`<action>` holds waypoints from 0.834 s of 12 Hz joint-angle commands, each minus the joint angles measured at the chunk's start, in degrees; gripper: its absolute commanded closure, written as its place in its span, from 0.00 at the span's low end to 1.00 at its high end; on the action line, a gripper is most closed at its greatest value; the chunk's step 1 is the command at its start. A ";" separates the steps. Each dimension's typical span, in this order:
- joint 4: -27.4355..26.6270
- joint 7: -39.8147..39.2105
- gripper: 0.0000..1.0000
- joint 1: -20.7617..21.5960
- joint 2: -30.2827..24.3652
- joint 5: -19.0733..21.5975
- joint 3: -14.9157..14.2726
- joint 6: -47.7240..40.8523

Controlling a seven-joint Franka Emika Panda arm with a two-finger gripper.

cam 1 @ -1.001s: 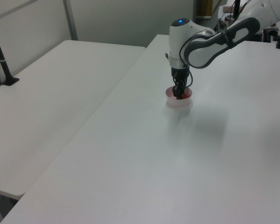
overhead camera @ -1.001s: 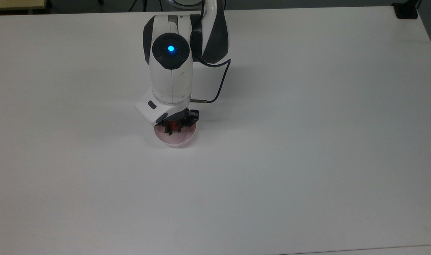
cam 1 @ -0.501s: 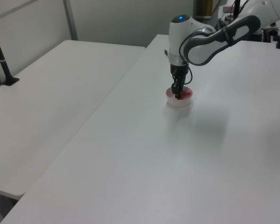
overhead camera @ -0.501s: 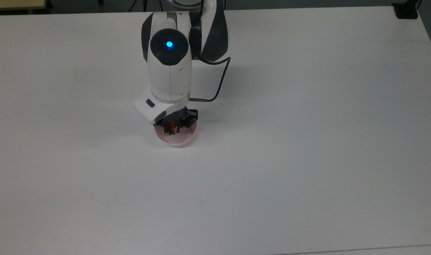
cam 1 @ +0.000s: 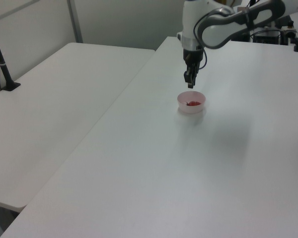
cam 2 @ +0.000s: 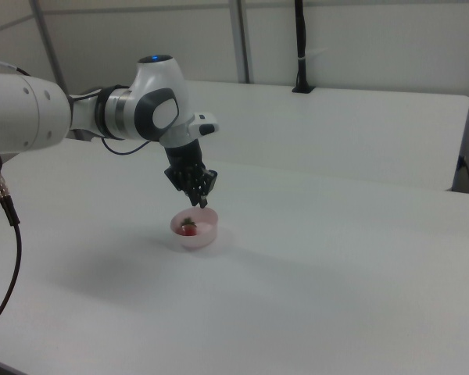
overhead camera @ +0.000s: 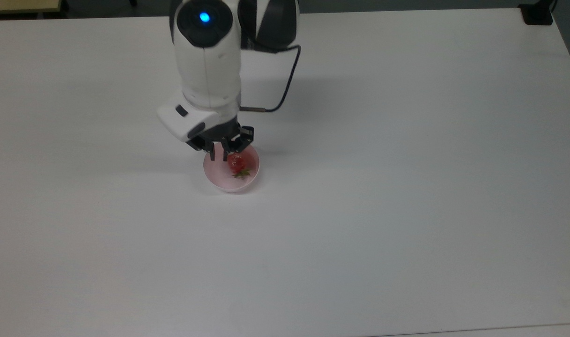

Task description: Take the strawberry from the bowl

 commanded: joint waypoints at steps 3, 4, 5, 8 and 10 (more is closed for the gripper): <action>-2.15 -4.74 0.16 0.33 0.30 0.42 -0.09 -0.81; -2.15 -7.37 0.16 0.59 1.26 0.42 0.00 -0.54; -2.15 -9.05 0.16 1.20 1.88 0.34 0.00 -0.45; -2.06 -12.23 0.18 2.52 3.64 -0.71 0.00 0.33; -2.15 -12.32 0.20 2.62 4.52 -2.38 0.00 1.30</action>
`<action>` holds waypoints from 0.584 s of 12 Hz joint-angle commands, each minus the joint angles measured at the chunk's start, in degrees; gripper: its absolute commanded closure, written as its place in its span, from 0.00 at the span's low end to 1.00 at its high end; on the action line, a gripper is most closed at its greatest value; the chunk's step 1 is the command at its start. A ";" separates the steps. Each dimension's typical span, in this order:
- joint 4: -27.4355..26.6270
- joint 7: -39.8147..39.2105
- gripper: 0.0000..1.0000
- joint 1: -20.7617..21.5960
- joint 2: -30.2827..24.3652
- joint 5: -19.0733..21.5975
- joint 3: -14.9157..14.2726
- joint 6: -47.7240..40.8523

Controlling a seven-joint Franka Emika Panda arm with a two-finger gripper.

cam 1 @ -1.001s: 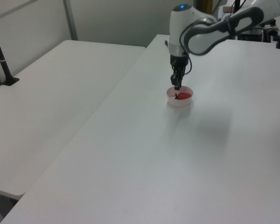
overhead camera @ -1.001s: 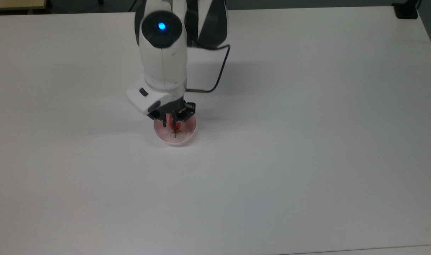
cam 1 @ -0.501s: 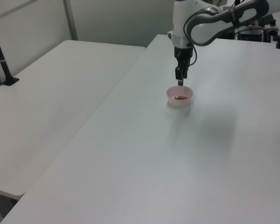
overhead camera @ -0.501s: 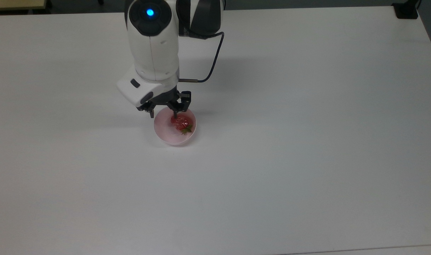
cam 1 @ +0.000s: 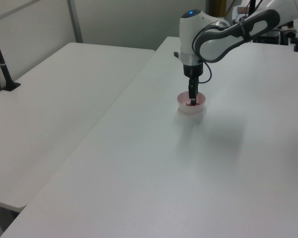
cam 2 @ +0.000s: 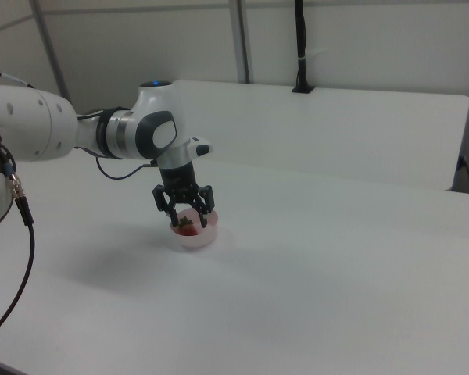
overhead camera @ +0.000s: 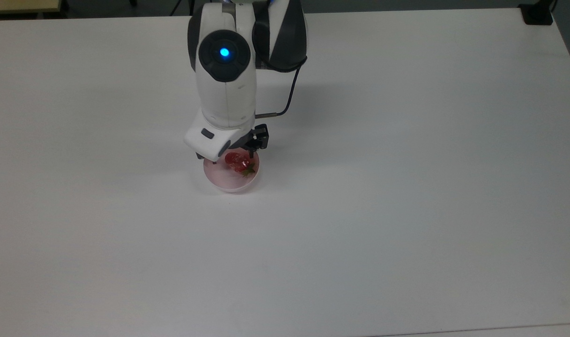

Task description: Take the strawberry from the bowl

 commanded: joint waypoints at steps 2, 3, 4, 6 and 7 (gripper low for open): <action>-1.01 -3.09 0.21 0.83 1.11 -3.28 -0.26 1.81; -1.54 -4.58 0.22 0.83 1.11 -3.46 -0.35 1.81; -1.81 -5.12 0.26 0.83 1.11 -3.55 -0.35 1.81; -1.81 -5.12 0.49 0.83 1.11 -4.25 -0.26 1.81; -1.81 -4.95 0.60 0.83 1.11 -4.17 -0.26 1.81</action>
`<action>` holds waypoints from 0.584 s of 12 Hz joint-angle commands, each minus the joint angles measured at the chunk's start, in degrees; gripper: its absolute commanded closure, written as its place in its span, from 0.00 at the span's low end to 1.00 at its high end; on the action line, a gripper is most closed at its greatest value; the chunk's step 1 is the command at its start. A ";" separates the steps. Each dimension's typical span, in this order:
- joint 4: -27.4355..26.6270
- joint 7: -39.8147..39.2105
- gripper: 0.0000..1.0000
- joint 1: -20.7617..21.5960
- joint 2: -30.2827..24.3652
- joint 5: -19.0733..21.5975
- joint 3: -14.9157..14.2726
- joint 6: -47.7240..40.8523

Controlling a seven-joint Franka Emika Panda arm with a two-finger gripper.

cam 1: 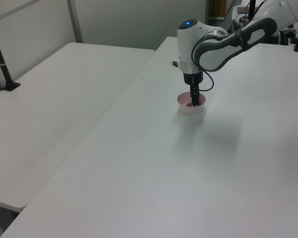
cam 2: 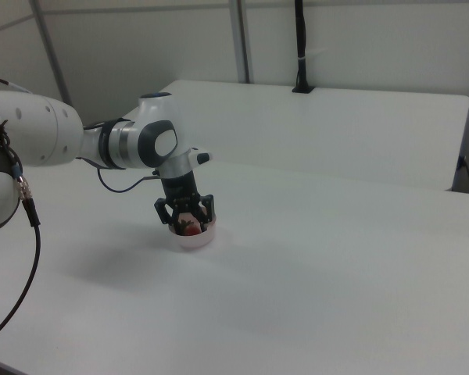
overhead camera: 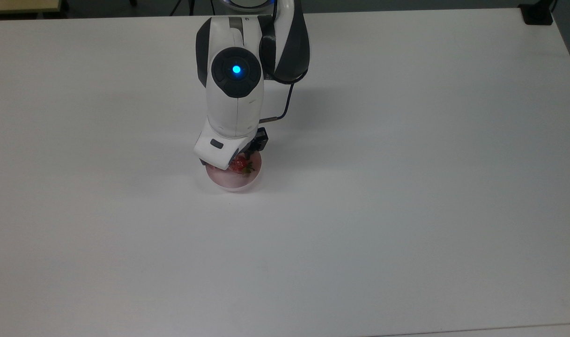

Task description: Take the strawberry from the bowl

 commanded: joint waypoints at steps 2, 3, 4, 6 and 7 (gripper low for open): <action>-1.04 -0.39 0.67 0.38 -0.90 -0.39 -0.26 1.43; -0.86 -0.30 0.69 0.29 -0.98 -0.13 -0.26 1.43; -0.77 -0.30 0.70 0.29 -1.07 0.05 -0.26 1.43; -0.60 0.48 0.70 0.29 -1.33 0.14 -0.26 1.43; -0.51 1.27 0.70 0.29 -1.60 0.22 -0.26 1.43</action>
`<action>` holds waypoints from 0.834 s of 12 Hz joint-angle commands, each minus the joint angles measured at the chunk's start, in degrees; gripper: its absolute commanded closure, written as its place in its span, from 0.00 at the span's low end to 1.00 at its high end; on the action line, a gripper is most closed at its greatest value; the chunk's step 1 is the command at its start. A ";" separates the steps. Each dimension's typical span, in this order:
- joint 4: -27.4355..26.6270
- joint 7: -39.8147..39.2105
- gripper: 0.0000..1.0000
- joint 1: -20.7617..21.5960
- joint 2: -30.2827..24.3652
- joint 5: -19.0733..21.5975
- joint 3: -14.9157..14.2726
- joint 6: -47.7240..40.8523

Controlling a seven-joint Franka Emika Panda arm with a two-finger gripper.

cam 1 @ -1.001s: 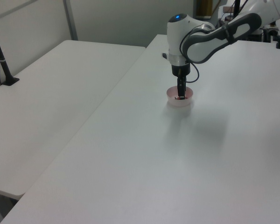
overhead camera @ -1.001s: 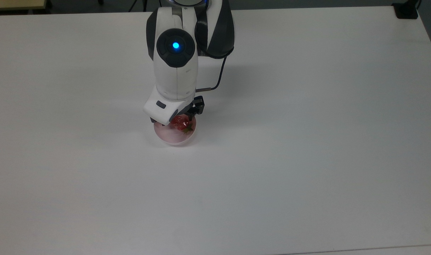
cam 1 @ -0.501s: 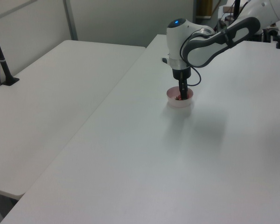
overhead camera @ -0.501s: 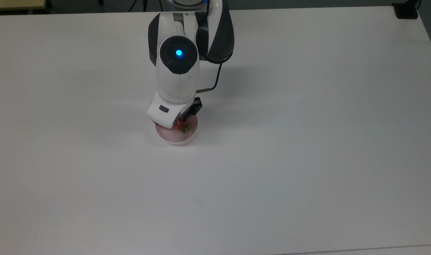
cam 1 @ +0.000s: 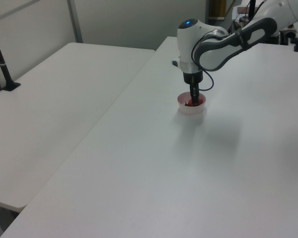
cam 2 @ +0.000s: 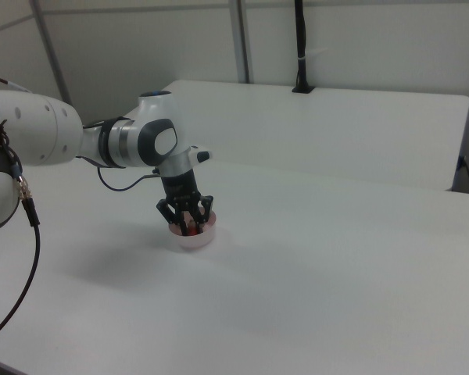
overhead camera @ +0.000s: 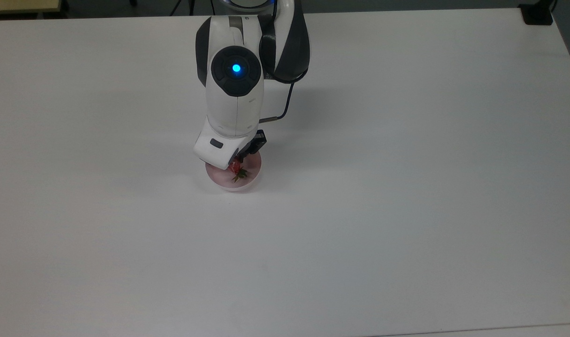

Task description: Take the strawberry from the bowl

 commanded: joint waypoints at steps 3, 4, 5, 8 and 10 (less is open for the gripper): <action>0.72 1.94 0.70 -0.23 -6.50 4.60 -0.52 -1.00; 0.63 1.94 0.70 -0.58 -8.35 4.88 -0.95 -3.11; 0.02 2.03 0.70 -2.06 -9.76 4.89 -1.57 -5.22; -5.68 0.54 0.70 -2.87 -12.14 4.27 -9.36 -6.91; -9.54 -0.86 0.68 -3.22 -11.62 4.01 -14.20 -4.99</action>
